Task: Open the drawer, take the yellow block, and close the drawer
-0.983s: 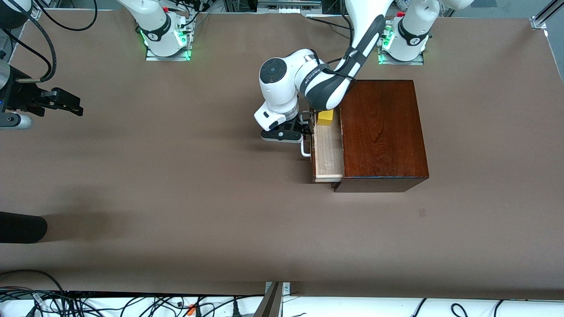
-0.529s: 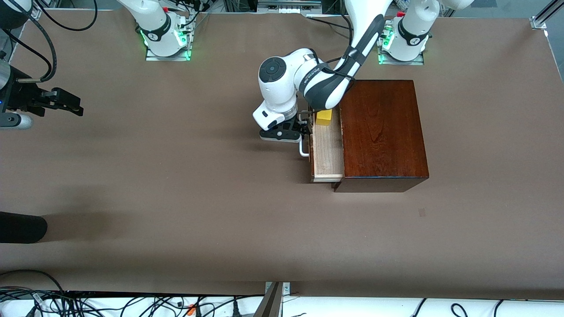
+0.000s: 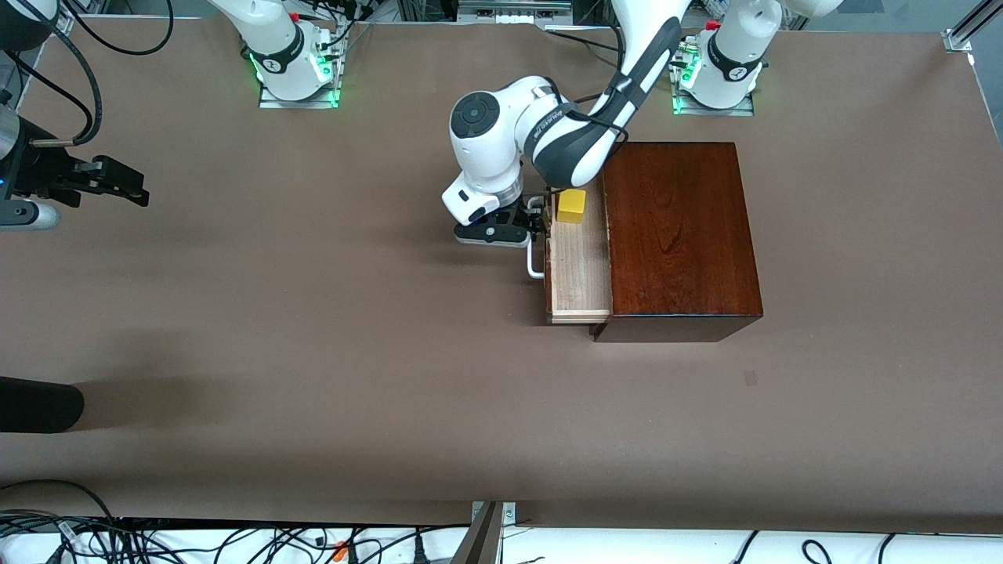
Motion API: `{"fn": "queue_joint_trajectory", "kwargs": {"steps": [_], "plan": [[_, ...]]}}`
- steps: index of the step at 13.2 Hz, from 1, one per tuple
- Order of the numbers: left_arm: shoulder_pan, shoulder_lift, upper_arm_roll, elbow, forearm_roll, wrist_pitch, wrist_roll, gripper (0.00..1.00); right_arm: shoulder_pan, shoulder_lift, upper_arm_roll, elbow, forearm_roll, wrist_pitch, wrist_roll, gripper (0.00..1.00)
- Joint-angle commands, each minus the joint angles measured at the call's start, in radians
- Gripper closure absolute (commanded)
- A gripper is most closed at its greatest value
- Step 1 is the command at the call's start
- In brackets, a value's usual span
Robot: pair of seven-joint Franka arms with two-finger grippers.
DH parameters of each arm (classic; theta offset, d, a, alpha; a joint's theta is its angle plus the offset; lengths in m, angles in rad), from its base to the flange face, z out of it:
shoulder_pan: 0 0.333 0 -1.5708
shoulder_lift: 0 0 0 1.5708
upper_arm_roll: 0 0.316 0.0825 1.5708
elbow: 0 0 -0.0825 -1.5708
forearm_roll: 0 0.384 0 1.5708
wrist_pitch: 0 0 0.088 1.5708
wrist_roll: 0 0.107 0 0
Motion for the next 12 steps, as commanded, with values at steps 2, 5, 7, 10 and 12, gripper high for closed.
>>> {"fn": "queue_joint_trajectory", "kwargs": {"steps": [2, 5, 7, 10, 12], "plan": [[0.012, -0.077, 0.012, 0.067, -0.020, -0.190, 0.020, 0.00, -0.012, -0.027, 0.012, -0.012, 0.013, -0.005, -0.007, 0.00], [0.060, -0.197, 0.006, 0.067, -0.027, -0.350, 0.113, 0.00, -0.011, -0.028, 0.060, -0.006, 0.015, -0.005, 0.106, 0.00], [0.115, -0.270, 0.006, 0.067, -0.055, -0.452, 0.222, 0.00, -0.011, -0.028, 0.107, -0.005, 0.015, -0.005, 0.238, 0.00], [0.256, -0.375, 0.006, 0.056, -0.087, -0.549, 0.383, 0.00, -0.008, -0.022, 0.223, 0.002, 0.016, -0.005, 0.515, 0.00], [0.352, -0.425, 0.006, 0.053, -0.098, -0.601, 0.516, 0.00, 0.007, -0.010, 0.314, 0.002, 0.018, -0.003, 0.786, 0.00]]}}
